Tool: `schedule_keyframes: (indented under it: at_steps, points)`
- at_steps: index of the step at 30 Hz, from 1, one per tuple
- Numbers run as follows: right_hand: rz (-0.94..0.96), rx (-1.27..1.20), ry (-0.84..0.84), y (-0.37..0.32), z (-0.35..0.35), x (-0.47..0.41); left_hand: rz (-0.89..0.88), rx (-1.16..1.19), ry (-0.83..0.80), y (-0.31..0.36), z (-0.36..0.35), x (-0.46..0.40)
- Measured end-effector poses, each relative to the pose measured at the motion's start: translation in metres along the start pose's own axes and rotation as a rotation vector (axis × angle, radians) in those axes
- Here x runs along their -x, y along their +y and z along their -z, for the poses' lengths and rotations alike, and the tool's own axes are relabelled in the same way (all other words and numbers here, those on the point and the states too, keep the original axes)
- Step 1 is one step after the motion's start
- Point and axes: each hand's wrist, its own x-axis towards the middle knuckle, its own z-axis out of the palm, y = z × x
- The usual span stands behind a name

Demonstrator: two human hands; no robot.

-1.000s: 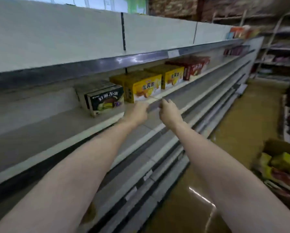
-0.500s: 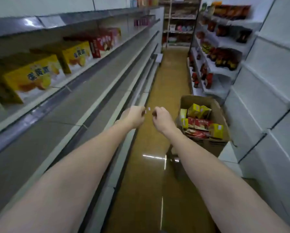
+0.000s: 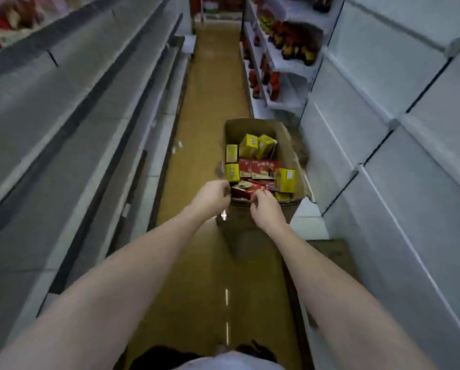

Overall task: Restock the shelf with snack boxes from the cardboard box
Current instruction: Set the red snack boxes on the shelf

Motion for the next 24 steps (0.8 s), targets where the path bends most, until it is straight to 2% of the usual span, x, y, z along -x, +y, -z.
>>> schedule_keyframes:
  at_steps: [10,15,19,24]
  points:
    - [-0.185,0.022,0.002,0.071,-0.017,-0.075,-0.029,0.01,-0.161,0.014,-0.07,-0.101]
    - [-0.284,0.029,0.021,0.088,-0.023,-0.133,0.017,0.082,-0.223,0.005,-0.098,-0.174]
    - [-0.306,0.091,-0.08,0.091,-0.032,-0.17,0.147,0.172,-0.231,-0.001,-0.106,-0.223]
    - [-0.331,0.126,-0.159,0.098,-0.046,-0.216,0.16,0.18,-0.333,-0.025,-0.123,-0.268]
